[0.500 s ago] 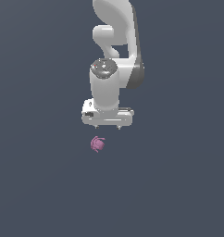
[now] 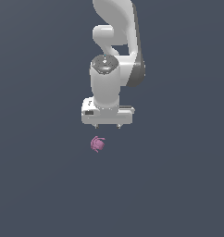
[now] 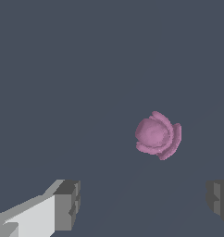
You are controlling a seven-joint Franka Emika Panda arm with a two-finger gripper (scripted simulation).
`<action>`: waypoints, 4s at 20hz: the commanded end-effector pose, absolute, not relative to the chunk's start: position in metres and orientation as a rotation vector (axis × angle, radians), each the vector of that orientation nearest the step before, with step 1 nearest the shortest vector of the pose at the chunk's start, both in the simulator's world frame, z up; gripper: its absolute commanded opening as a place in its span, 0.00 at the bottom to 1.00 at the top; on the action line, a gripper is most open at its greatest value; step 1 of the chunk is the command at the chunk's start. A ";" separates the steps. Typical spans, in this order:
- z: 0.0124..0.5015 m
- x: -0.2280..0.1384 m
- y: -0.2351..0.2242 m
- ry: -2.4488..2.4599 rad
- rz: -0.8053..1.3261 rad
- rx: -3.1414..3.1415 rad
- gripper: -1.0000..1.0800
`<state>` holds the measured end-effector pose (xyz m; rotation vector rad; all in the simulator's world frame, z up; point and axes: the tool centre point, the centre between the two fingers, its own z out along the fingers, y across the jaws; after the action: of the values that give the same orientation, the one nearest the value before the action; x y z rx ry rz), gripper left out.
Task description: Pick up the object and move it to a goal position.
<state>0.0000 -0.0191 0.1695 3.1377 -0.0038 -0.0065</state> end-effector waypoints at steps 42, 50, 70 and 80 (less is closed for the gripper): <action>0.073 0.015 -0.076 -0.709 -0.001 3.060 0.96; 0.042 0.015 -0.077 -0.714 0.000 3.059 0.96; 0.047 0.010 -0.066 -0.714 0.001 3.060 0.00; 0.076 -0.022 -0.006 -0.714 0.001 3.060 0.00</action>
<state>-0.0154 -0.0188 0.0700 3.0587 -0.7162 -0.0003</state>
